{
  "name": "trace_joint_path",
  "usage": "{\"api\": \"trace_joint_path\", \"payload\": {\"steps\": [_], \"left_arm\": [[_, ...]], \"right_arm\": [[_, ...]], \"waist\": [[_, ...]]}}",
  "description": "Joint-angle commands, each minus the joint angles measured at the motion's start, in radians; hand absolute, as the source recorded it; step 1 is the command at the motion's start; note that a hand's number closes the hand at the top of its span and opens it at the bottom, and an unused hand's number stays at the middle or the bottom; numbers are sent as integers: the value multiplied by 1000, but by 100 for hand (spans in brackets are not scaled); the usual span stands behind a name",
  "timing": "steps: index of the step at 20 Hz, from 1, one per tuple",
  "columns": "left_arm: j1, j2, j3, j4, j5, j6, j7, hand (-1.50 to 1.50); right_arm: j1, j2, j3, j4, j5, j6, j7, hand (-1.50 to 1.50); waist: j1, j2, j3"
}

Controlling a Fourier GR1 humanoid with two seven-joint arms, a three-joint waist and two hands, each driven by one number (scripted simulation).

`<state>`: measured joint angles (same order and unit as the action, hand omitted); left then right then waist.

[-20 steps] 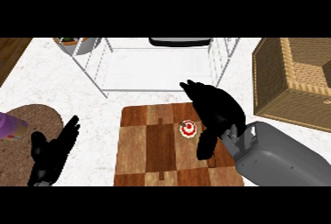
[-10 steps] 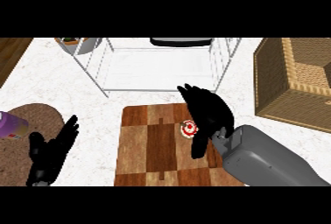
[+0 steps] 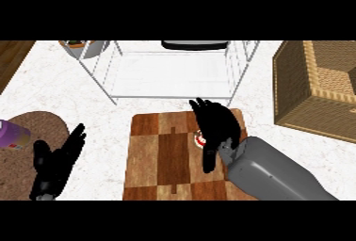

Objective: Pick the cupcake from the cutting board and place it in the basket

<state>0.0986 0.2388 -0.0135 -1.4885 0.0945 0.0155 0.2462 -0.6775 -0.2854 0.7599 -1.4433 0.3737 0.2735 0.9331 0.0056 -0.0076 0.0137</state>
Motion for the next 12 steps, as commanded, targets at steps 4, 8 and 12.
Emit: {"api": "trace_joint_path", "payload": {"steps": [4, 8, 12], "left_arm": [[10, -53, -27, 63, -28, 33, 59, 0], [-4, -15, 10, 82, -4, -14, 45, 0], [11, -57, -27, 63, -43, 23, 55, 0]], "right_arm": [[34, -1, -35, 8, 28, 52, -13, -150], [33, 66, -30, 13, 76, 40, -1, -150], [54, 93, -34, 97, 124, -1, -68, -150]], "waist": [[-6, 8, -14], [-4, 8, -14], [0, 9, -14]]}}
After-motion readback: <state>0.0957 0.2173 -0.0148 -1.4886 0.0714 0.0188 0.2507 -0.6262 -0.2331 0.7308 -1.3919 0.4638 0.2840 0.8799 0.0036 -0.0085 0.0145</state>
